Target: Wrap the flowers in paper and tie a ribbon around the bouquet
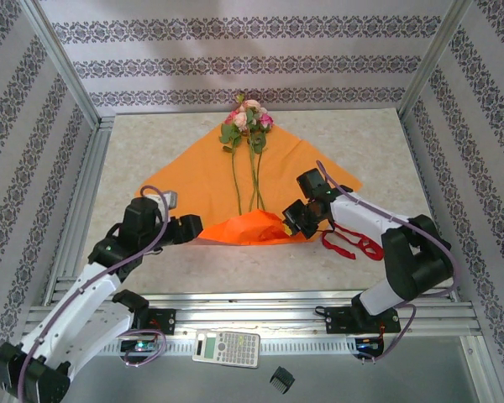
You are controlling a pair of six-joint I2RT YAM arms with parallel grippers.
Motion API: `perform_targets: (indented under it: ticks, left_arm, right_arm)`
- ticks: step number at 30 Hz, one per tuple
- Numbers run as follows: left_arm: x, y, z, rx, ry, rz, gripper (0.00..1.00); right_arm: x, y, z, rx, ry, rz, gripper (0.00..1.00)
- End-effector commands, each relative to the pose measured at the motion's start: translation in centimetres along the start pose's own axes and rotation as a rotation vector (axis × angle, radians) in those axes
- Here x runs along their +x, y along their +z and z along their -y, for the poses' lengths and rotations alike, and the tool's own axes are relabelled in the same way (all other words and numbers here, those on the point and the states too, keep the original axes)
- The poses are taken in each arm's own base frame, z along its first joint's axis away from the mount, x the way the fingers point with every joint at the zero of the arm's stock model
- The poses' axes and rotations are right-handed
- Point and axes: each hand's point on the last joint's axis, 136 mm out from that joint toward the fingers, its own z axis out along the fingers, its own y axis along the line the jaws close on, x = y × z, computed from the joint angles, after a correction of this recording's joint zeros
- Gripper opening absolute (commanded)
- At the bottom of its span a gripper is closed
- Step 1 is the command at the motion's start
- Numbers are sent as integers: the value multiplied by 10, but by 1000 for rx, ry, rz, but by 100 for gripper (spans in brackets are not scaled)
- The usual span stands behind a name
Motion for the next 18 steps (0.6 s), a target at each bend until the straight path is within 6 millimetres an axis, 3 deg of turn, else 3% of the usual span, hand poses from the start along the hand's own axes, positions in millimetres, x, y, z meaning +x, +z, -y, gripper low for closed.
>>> perform_targets:
  ticks: [1, 11, 18]
  left_arm:
    - [28, 4, -19, -45, -246, -65, 60]
    - [36, 45, -27, -8, -315, -83, 58]
    - [34, 62, -23, 26, -310, -62, 57]
  right_arm:
    - [-6, 3, 0, -3, -9, -16, 0]
    - [-17, 4, -5, -4, -8, -29, 0]
    - [-20, 7, -4, -2, 3, -30, 0]
